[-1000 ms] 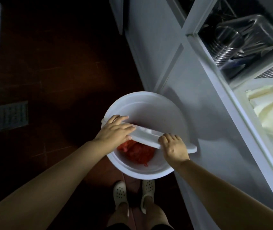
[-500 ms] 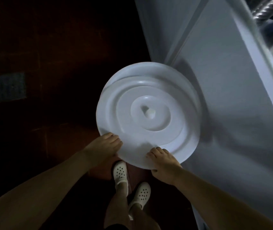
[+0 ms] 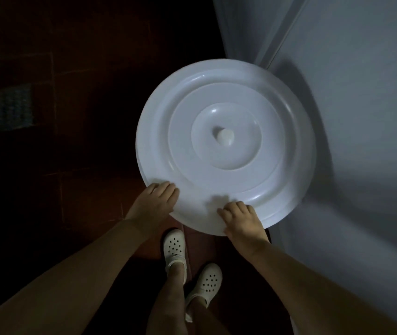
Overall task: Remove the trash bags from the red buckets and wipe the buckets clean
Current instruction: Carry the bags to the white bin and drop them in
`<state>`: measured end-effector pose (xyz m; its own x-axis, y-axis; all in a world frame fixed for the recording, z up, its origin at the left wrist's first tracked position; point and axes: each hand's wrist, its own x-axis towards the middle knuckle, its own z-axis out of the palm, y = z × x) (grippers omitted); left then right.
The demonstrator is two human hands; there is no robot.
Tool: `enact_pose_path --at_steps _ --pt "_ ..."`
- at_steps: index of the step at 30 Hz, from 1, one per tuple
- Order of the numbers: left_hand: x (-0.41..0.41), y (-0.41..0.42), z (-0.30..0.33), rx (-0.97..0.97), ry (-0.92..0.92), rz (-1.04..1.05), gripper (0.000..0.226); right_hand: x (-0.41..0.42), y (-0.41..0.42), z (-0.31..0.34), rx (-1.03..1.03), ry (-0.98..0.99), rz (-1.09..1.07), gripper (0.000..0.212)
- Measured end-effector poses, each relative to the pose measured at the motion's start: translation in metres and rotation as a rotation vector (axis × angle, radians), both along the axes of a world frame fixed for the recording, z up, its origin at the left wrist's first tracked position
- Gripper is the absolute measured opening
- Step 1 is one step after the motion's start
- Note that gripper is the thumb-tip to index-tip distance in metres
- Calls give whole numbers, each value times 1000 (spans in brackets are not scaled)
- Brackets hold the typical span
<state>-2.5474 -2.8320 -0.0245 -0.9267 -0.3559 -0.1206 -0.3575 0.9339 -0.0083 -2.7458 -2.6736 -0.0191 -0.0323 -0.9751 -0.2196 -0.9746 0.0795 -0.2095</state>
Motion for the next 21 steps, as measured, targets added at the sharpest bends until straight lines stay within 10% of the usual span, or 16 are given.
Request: enact_pose_path --at_steps 9,21 --pt "-11 10 25 112 -116 117 62 -3 0 33 108 1 -17 63" --pt "-1 -6 191 224 -263 248 24 10 -63 194 325 233 113 39"
